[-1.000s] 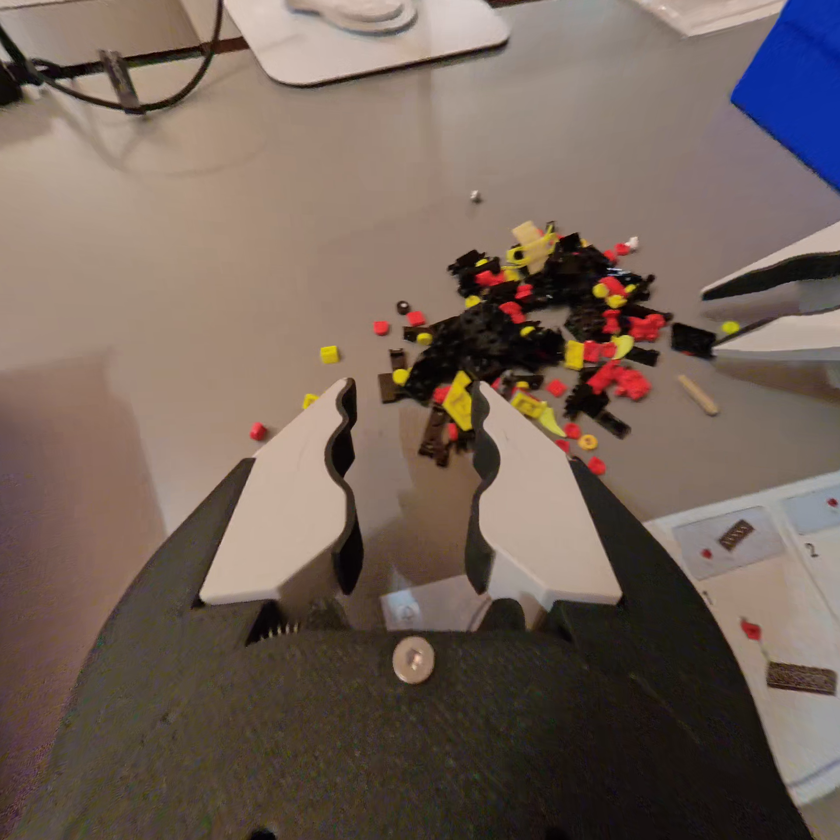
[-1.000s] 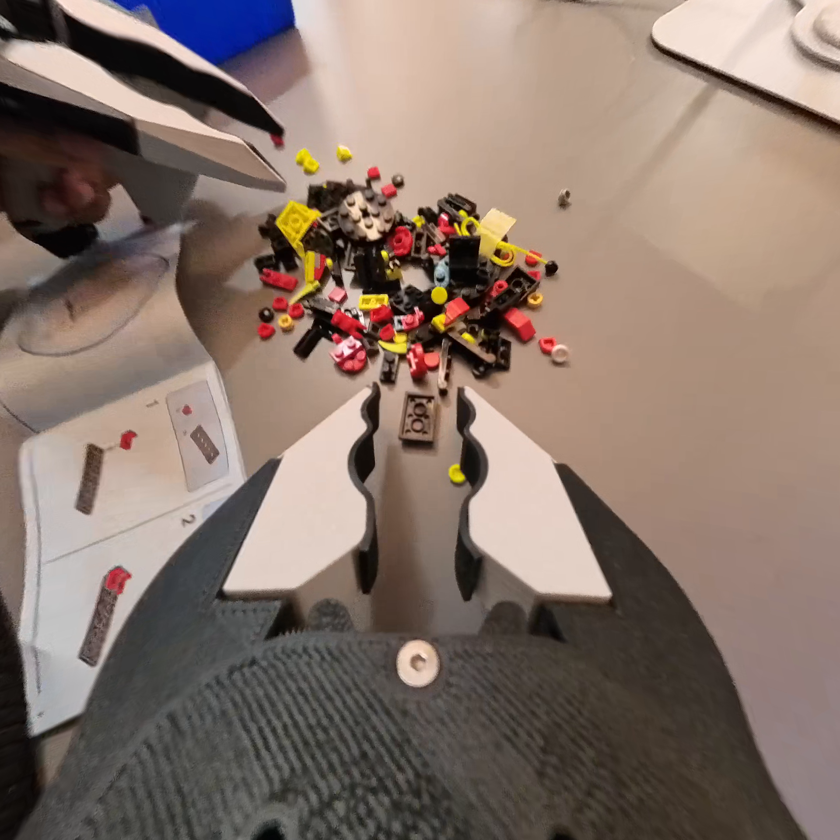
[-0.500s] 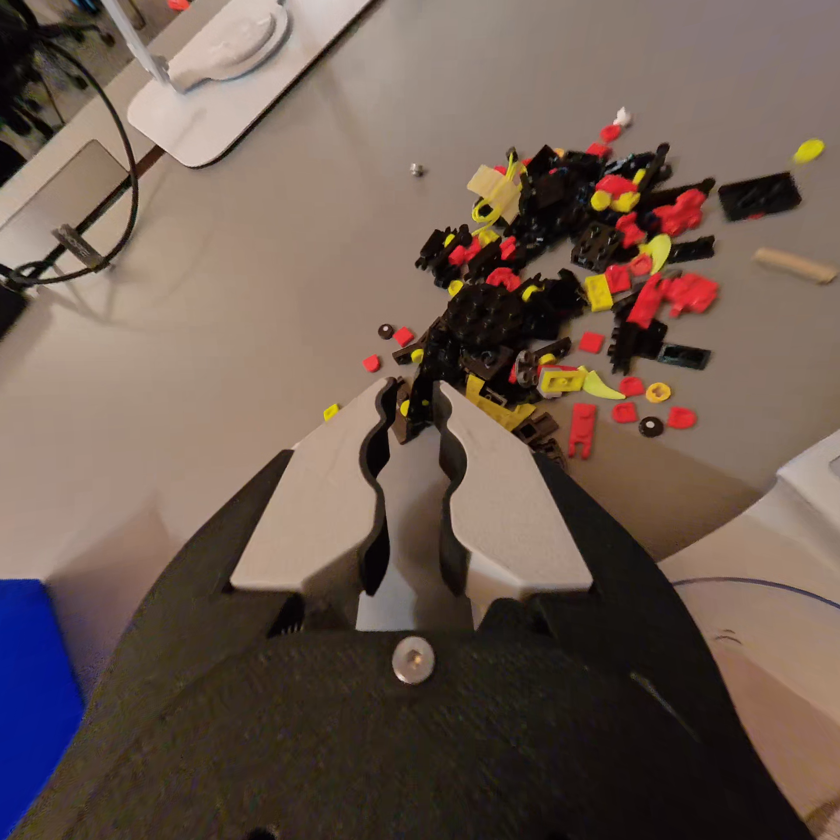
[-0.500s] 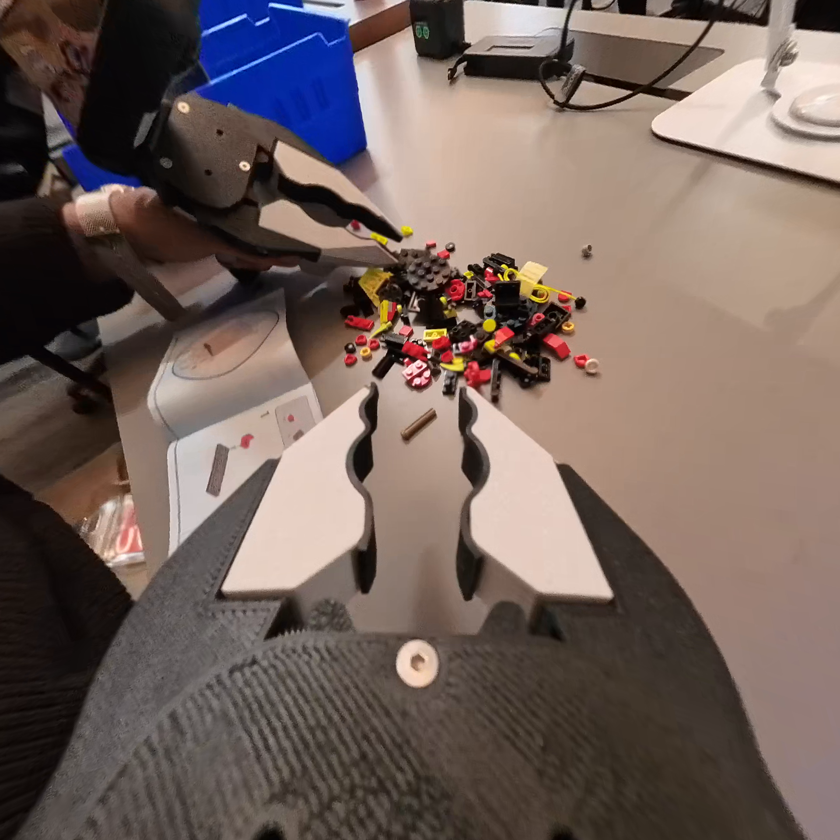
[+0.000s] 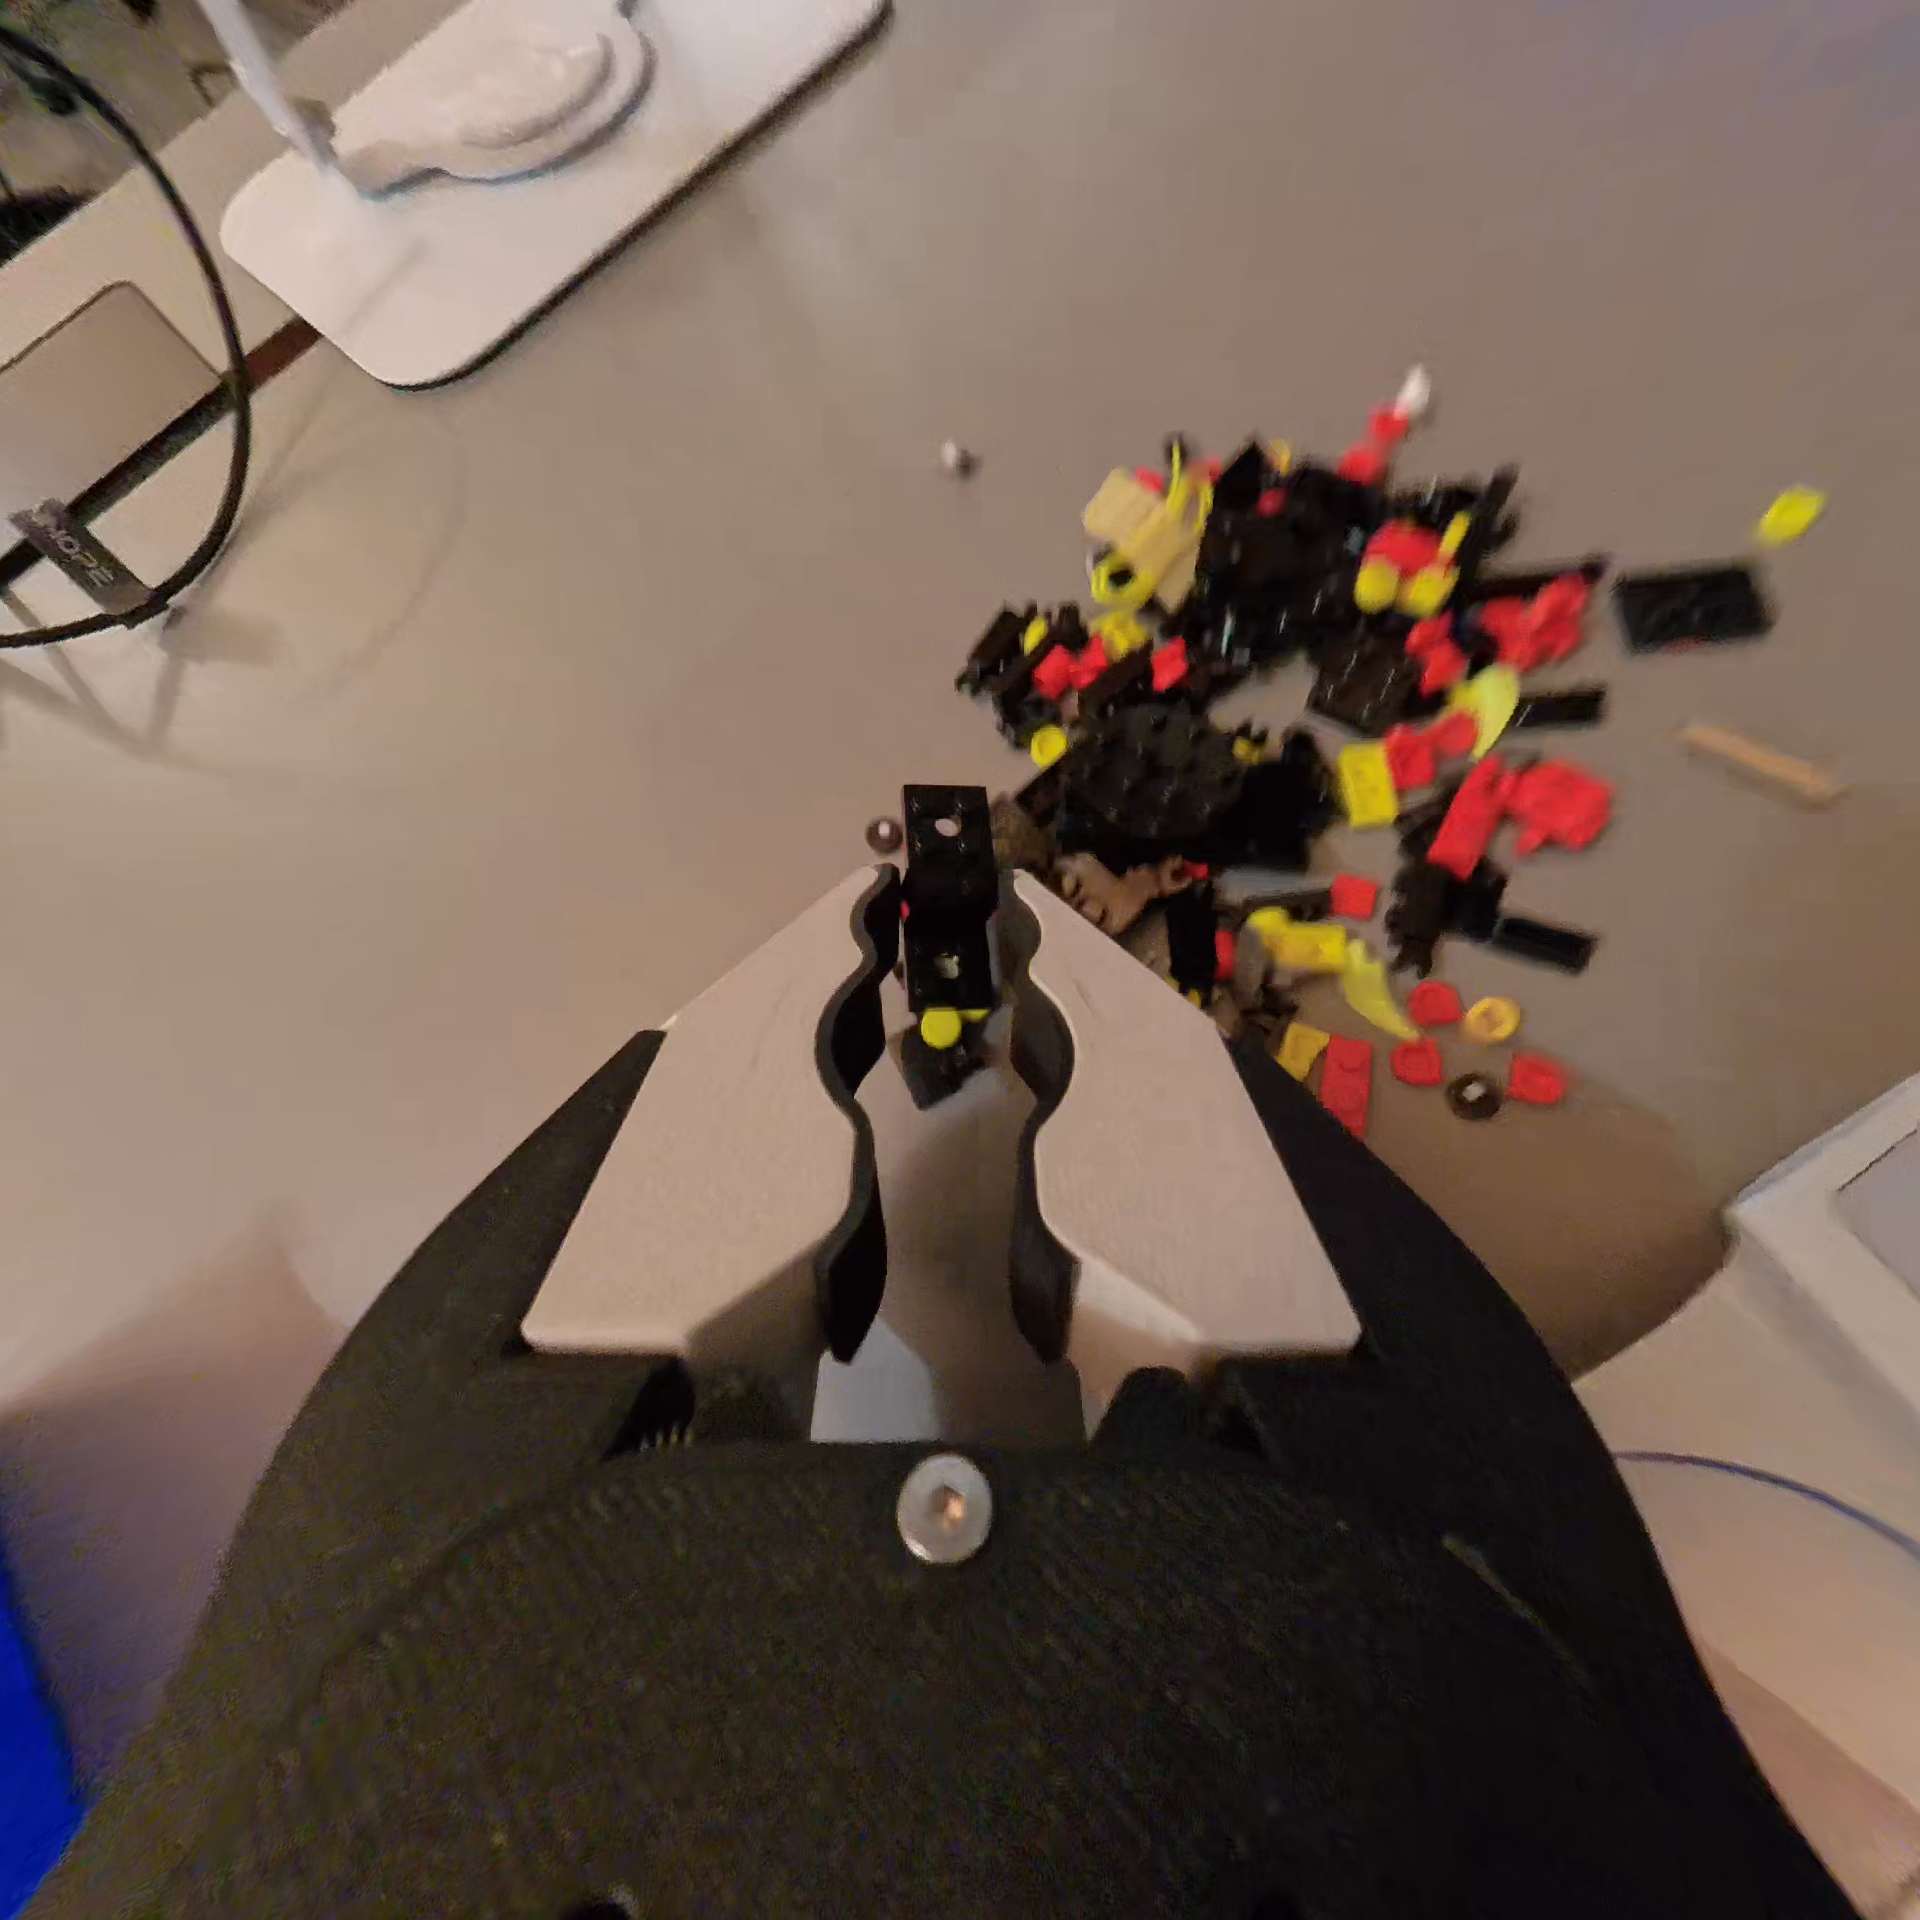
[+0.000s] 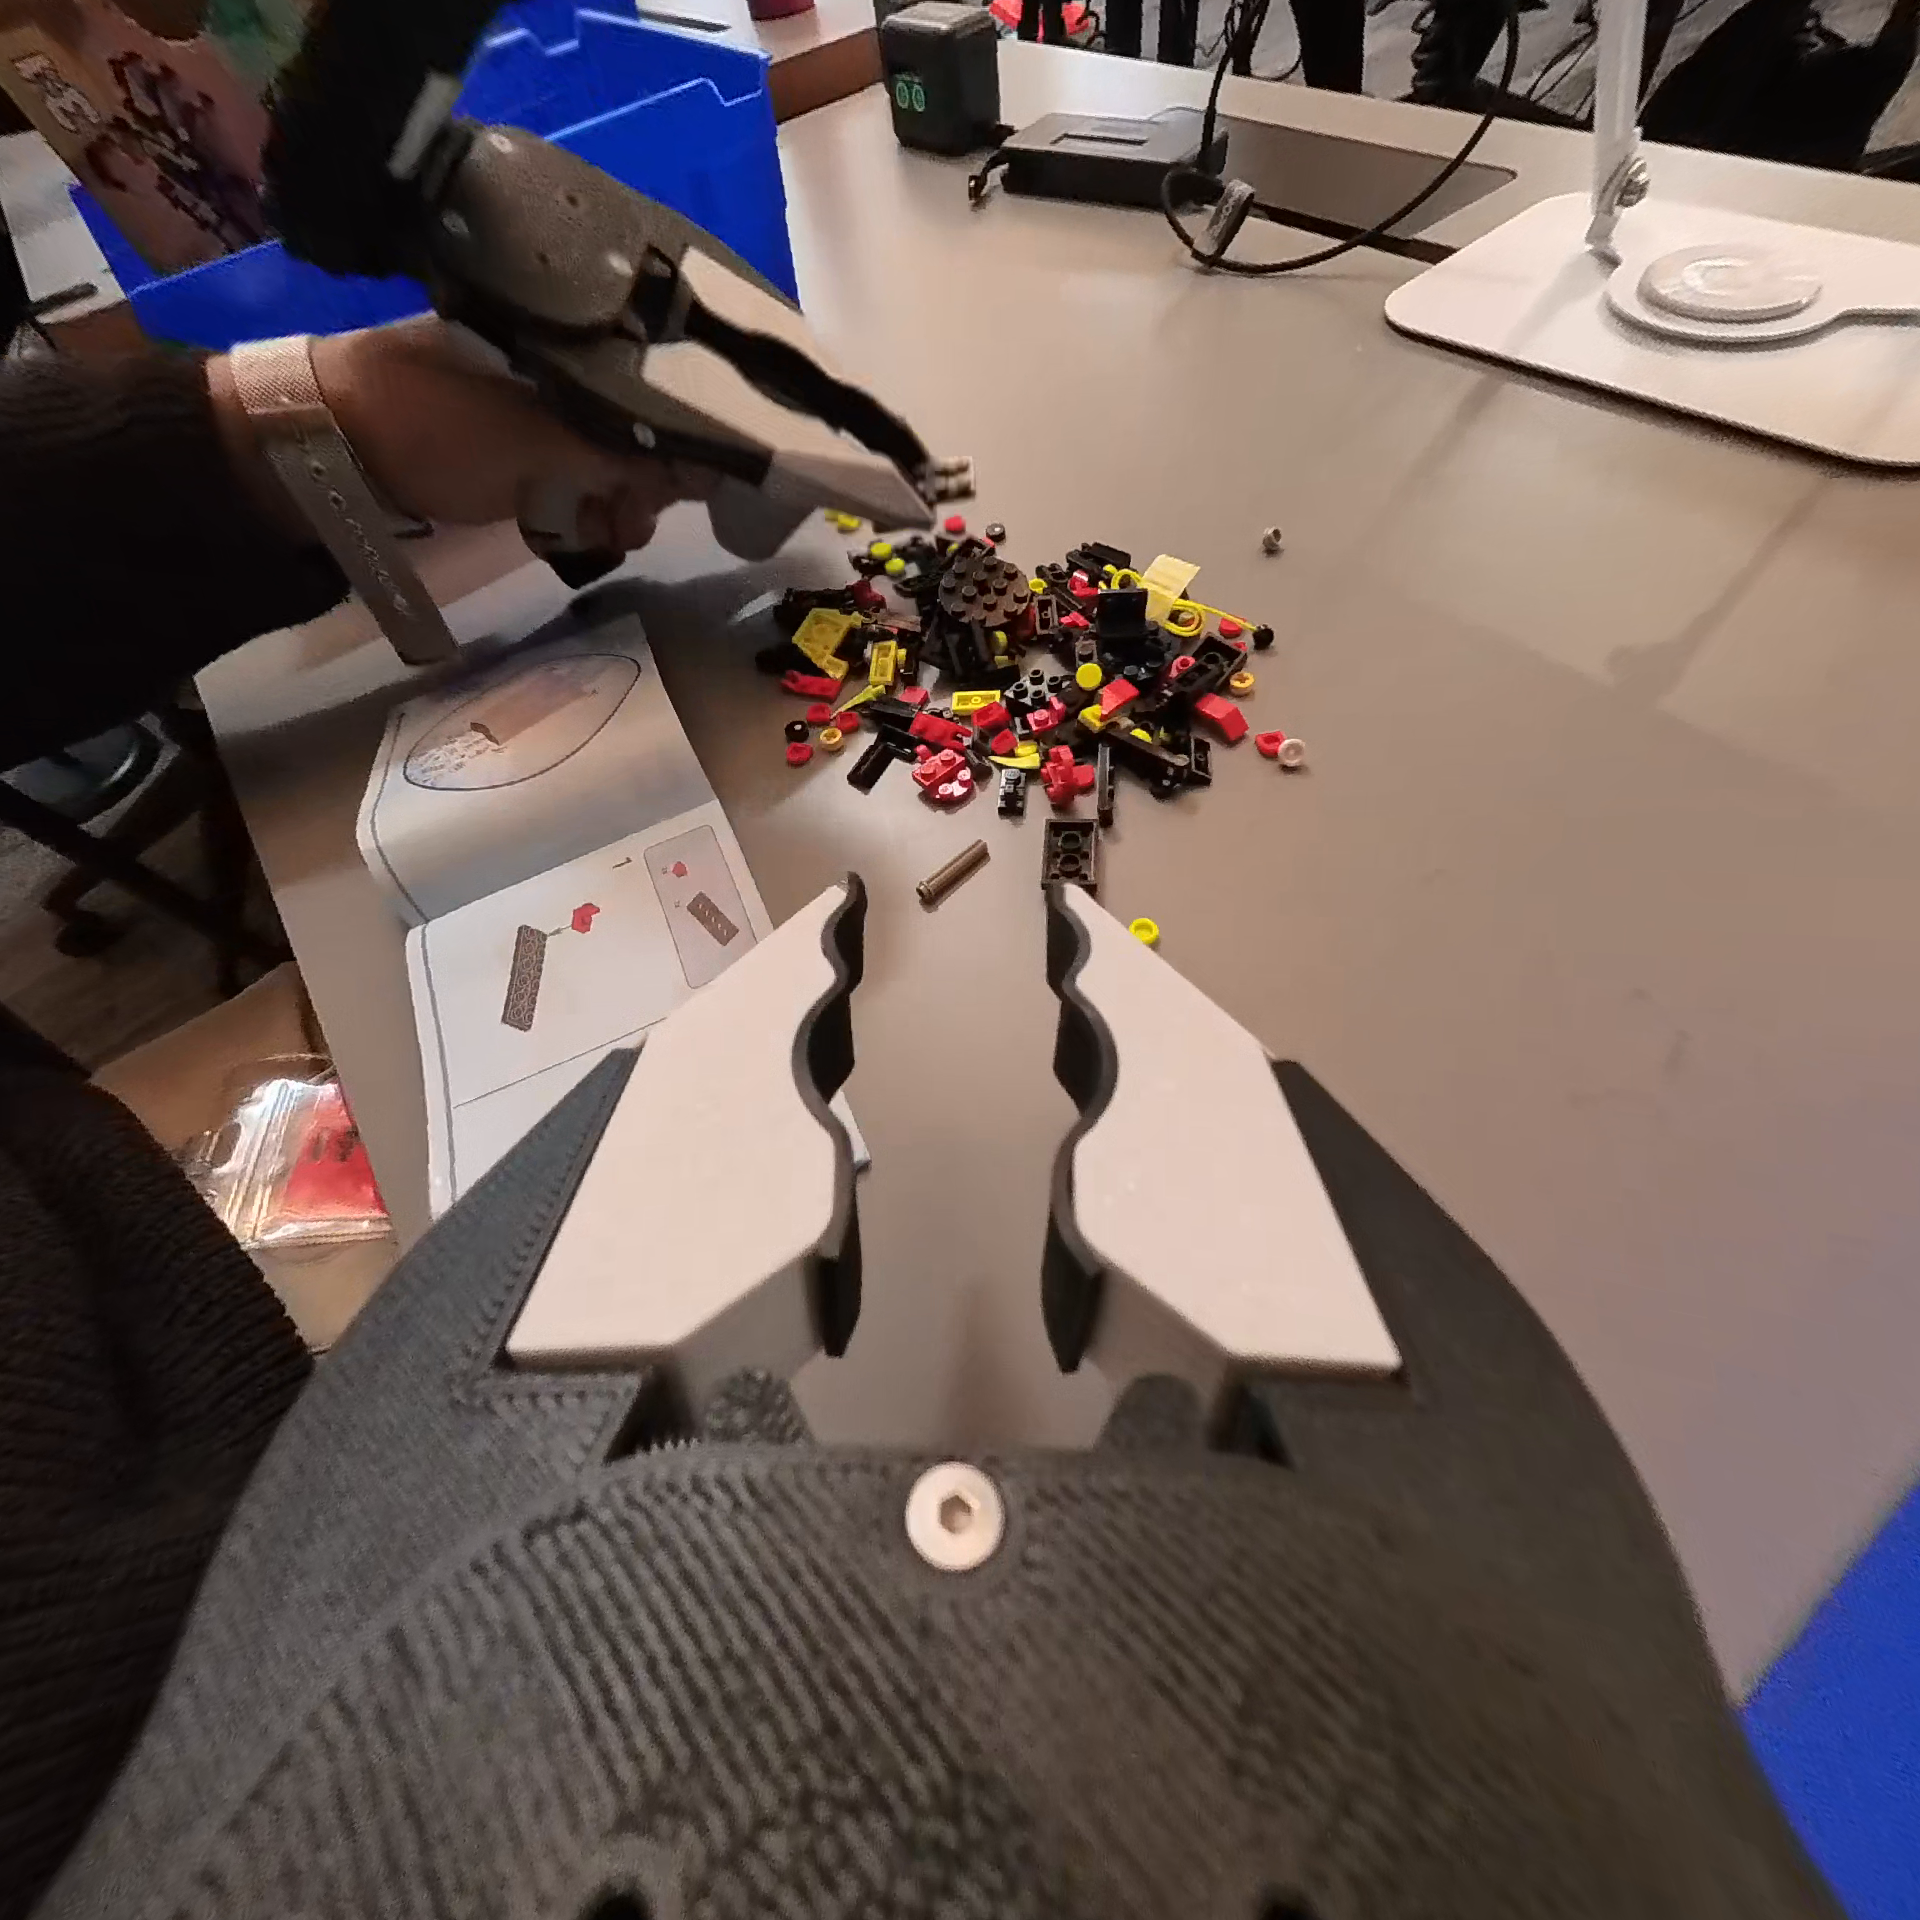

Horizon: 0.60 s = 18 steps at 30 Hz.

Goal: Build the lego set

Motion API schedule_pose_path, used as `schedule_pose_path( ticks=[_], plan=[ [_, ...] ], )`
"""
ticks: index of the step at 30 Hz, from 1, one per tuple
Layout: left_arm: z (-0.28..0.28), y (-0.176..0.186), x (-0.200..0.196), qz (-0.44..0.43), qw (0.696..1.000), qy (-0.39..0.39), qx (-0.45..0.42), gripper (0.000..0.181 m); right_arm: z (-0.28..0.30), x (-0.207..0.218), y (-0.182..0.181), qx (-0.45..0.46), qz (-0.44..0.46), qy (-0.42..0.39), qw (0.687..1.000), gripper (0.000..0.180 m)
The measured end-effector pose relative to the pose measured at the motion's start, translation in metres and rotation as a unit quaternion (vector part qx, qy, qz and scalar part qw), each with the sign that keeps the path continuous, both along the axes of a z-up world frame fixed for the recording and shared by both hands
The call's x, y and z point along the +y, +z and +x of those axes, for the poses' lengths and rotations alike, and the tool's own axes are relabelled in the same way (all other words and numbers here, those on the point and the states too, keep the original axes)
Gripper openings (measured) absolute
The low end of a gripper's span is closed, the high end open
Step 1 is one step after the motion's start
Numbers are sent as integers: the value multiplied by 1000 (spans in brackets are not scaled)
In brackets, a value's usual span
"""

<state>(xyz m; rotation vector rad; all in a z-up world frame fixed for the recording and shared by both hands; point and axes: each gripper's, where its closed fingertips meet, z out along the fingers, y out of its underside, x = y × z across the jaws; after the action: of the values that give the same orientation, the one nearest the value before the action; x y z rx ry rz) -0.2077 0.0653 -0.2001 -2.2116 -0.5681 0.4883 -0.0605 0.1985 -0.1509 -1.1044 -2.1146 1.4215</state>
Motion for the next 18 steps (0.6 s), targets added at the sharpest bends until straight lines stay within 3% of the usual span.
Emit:
schedule_pose_path(
  ticks=[3,7,9,18],
  plan=[
    [14,39,18,189,976,-17,-110,15,2,0,-1,-1,-1,-1,1000,34],
    [41,105,27,452,841,-80,-287,15,4,-4,-2,-3,1,6,1000,34],
    [47,117,24,496,802,-90,-320,15,4,-9,-3,-3,2,14,1000,34],
    [62,123,15,543,748,-91,-372,15,1,-33,-5,-2,12,56,998,34]
  ],
)
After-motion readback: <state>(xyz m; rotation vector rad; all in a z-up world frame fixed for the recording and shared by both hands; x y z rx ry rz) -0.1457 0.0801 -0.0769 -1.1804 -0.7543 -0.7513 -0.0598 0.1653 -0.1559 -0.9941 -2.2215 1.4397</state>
